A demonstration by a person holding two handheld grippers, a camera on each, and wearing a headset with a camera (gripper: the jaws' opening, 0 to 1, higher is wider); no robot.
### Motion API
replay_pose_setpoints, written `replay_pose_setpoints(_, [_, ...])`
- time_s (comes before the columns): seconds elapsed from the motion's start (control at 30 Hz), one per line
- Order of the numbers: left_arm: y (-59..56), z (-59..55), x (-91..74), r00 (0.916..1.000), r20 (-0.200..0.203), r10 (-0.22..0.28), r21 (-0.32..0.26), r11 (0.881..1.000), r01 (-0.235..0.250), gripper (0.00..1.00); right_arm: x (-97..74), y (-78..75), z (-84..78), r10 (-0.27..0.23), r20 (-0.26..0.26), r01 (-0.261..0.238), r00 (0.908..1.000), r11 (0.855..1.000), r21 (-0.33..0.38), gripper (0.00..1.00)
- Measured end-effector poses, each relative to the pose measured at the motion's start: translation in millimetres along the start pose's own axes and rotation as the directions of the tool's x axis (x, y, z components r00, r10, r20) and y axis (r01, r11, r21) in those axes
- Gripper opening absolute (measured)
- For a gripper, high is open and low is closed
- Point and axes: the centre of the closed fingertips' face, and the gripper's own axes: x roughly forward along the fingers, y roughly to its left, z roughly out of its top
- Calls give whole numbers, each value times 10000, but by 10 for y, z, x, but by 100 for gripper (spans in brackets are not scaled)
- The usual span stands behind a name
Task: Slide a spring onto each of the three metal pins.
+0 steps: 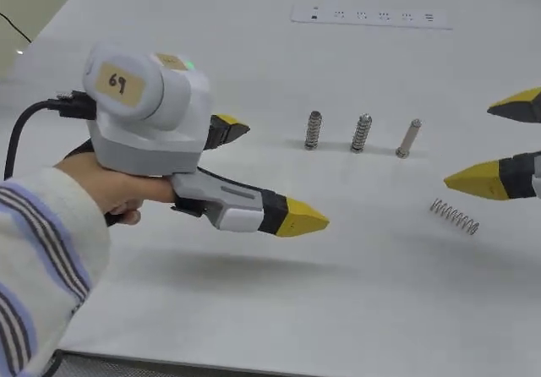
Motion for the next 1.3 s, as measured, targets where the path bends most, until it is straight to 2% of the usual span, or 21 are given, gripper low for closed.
replay_pose_setpoints(0.03, [-1,2,-2,10000,7,-5,-11,10000,5,94,-13,-15,-15,-210,127,207,9997,9994,277,71])
replay_pose_setpoints(0.1, [3,2,-6,10000,9,-7,-40,10000,7,94,-41,-74,-35,-628,369,616,9973,9975,336,77])
replay_pose_setpoints(0.13, [4,1,-7,10000,8,-7,-43,10000,7,93,-45,-80,-37,-679,416,664,9968,9972,352,78])
replay_pose_setpoints(0.43, [25,-82,-39,9997,-245,-21,-160,9999,17,92,-143,36,-210,-524,729,438,9960,9924,1151,88])
replay_pose_setpoints(0.53, [24,-74,-47,9997,-219,-64,-206,9998,59,91,-144,101,-174,-447,1303,241,9905,9875,1555,100])
replay_pose_setpoints(0.6, [18,-65,-55,9998,-188,-118,-155,9998,115,90,-166,111,-178,-549,1489,308,9873,9867,1596,99])
replay_pose_setpoints(0.87, [2,-45,-72,9997,-111,-199,-171,9997,197,90,-176,88,-333,-713,1196,489,9903,9823,1807,99])
replay_pose_setpoints(1.07, [-23,-43,-73,9994,-173,-285,-206,9994,282,90,-215,72,-332,-822,1331,553,9877,9794,1944,99])
replay_pose_setpoints(1.2, [-182,-54,-21,9955,-334,-887,-289,9957,878,90,-224,54,-342,-898,1363,620,9866,9786,1962,98])
replay_pose_setpoints(1.3, [-226,-29,21,9951,-336,-927,-123,9957,923,88,-212,55,-372,-923,1246,671,9879,9789,1930,96])
